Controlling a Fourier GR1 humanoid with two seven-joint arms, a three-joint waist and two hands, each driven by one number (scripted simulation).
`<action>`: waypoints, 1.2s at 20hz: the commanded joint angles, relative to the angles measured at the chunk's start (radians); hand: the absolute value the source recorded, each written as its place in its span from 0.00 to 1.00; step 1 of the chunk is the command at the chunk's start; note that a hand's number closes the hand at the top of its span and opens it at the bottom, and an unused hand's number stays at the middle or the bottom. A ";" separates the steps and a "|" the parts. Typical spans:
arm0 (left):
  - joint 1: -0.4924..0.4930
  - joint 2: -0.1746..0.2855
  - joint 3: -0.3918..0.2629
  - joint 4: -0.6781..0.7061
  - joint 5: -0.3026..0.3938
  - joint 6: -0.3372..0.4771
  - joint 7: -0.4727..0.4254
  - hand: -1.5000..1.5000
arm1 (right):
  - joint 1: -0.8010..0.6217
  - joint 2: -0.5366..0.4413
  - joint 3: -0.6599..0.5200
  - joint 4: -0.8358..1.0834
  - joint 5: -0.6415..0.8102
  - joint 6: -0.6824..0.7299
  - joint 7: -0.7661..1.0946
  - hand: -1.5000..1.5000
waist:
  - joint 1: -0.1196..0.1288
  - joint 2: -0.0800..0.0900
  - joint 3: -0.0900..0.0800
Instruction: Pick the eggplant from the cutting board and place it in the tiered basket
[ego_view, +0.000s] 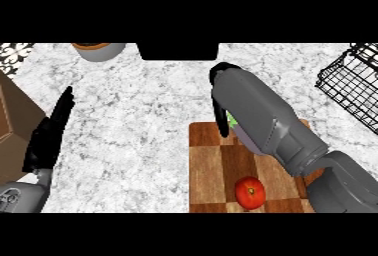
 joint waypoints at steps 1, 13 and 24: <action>0.022 0.013 0.029 -0.020 0.020 -0.037 -0.004 0.50 | -0.016 0.016 -0.018 0.014 0.008 0.050 0.134 0.00 | 0.004 0.001 0.000; 0.086 -0.003 0.039 -0.064 -0.019 -0.041 -0.015 0.50 | 0.102 0.034 -0.005 0.008 0.077 0.007 0.118 0.00 | -0.006 -0.005 0.000; -0.021 -0.070 0.038 0.010 -0.081 -0.028 0.022 0.50 | 0.209 0.031 -0.037 -0.016 0.124 -0.039 0.101 0.00 | -0.010 0.002 0.000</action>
